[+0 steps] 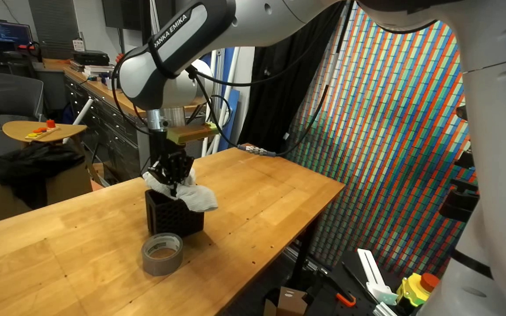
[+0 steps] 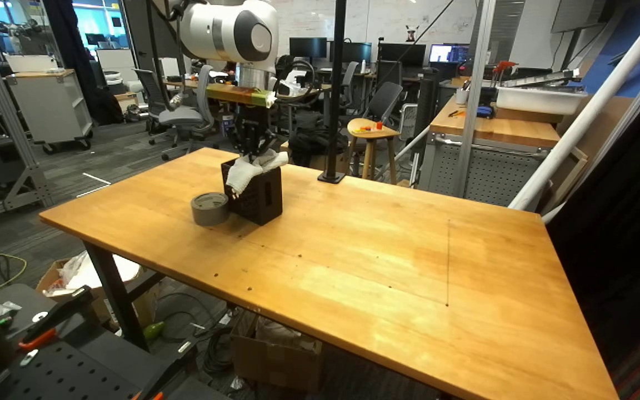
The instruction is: Put the towel in the box
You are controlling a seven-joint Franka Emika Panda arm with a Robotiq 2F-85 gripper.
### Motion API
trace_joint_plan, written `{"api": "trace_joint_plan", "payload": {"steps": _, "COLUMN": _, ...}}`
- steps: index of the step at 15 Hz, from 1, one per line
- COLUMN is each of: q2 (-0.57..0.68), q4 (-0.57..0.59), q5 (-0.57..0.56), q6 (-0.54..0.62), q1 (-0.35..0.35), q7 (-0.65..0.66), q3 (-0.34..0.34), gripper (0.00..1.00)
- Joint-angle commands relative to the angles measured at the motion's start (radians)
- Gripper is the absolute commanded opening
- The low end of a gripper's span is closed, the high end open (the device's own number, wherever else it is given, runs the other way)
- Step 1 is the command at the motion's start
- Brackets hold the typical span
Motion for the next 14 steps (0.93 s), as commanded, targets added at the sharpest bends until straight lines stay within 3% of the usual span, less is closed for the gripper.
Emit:
{"api": "trace_joint_plan", "payload": {"steps": 1, "q2": 0.04, "q4": 0.01, "q5": 0.002, "q6": 0.019, "q1": 0.015, "q7": 0.016, "q3": 0.013, "gripper": 0.05}}
{"api": "trace_joint_plan", "payload": {"steps": 2, "q2": 0.035, "q4": 0.005, "q5": 0.004, "q6": 0.02, "q1": 0.016, "q7": 0.018, "q3": 0.014, "gripper": 0.33}}
{"api": "trace_joint_plan", "payload": {"steps": 5, "q2": 0.008, "q4": -0.015, "q5": -0.005, "q6": 0.009, "q1": 0.018, "q7": 0.039, "q3": 0.006, "gripper": 0.49}}
{"api": "trace_joint_plan", "payload": {"steps": 12, "q2": -0.06, "q4": -0.034, "q5": -0.047, "q6": -0.034, "q1": 0.032, "q7": 0.103, "q3": -0.012, "gripper": 1.0}}
{"api": "trace_joint_plan", "payload": {"steps": 14, "q2": -0.082, "q4": -0.032, "q5": -0.078, "q6": -0.06, "q1": 0.035, "q7": 0.121, "q3": -0.018, "gripper": 1.0}}
